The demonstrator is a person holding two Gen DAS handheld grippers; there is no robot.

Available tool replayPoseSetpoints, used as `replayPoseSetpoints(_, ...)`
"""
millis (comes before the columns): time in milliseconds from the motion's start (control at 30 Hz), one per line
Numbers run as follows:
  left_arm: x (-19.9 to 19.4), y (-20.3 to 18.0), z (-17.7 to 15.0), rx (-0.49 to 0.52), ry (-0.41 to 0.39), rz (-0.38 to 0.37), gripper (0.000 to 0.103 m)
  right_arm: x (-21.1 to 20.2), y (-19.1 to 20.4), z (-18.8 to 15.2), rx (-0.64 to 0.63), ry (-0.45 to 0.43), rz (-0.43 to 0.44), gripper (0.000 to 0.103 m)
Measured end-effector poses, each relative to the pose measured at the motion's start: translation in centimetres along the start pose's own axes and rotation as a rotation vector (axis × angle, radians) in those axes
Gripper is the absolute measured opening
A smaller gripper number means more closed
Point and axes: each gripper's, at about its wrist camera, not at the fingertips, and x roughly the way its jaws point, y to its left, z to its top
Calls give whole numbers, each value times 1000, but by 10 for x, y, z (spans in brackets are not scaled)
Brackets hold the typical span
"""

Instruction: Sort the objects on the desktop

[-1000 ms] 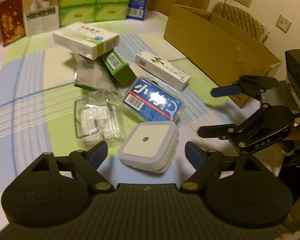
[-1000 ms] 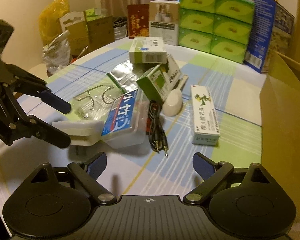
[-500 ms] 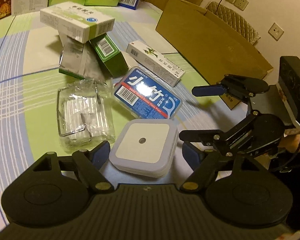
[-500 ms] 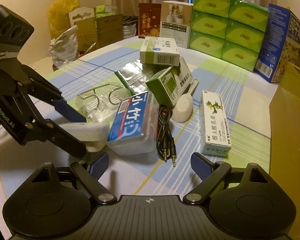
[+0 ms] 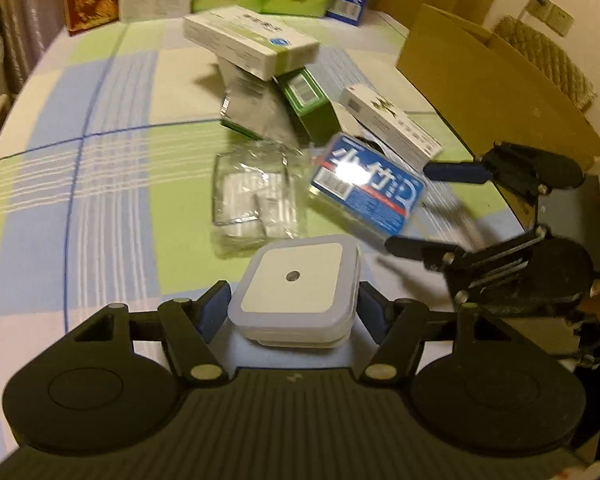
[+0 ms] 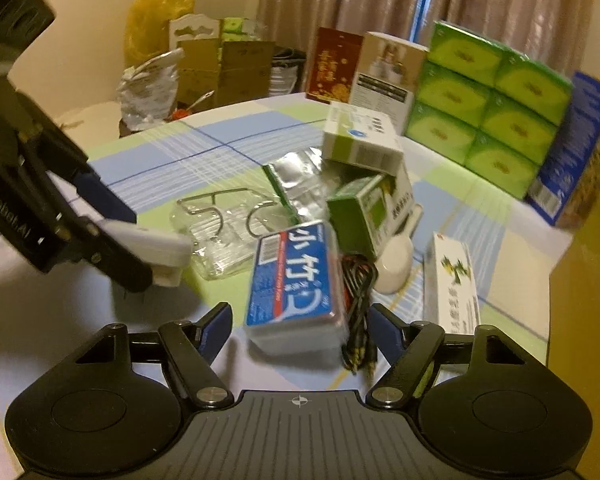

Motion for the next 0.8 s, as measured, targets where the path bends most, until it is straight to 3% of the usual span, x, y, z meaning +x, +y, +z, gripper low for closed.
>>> replayPoseSetpoints(200,1,11,0,-42,-18,14,64,13,10,3,-96,-6,-25,68)
replayPoseSetpoints(300,2,11,-1,-43,-17,9,64,19,10,4,-101,-5,-31,57)
replayPoseSetpoints(633,10,8,0,-54,-14,5,63,6,-4,6,82,38,8,55)
replayPoseSetpoints(800,12,6,1,-55,-6,-3,62,7,-3,0,81,64,14,55)
